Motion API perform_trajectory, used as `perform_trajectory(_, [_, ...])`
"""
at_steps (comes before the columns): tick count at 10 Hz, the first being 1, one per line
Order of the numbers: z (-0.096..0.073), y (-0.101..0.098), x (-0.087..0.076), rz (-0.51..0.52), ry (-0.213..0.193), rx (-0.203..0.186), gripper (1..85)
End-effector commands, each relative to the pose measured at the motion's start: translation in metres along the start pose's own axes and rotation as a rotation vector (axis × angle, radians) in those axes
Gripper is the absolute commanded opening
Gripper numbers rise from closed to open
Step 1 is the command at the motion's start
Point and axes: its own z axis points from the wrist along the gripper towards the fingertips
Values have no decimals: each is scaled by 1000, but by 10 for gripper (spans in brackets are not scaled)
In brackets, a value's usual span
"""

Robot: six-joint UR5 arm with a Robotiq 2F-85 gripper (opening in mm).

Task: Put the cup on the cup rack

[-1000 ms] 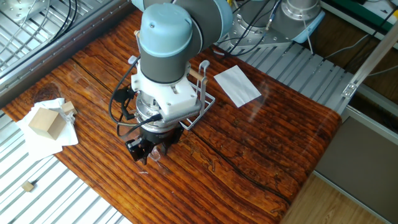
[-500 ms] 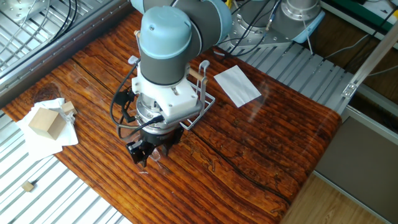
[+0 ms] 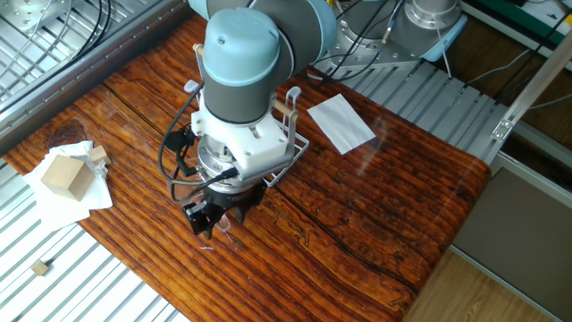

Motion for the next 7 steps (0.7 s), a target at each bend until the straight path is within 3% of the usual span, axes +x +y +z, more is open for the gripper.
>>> perform_trajectory(1, [-16,-4,0,8,59,10,583])
perform_trajectory(4, [-36,-19,16,-38,201,47,583])
perform_trajectory(7, [-37,-11,9,-17,180,18,583])
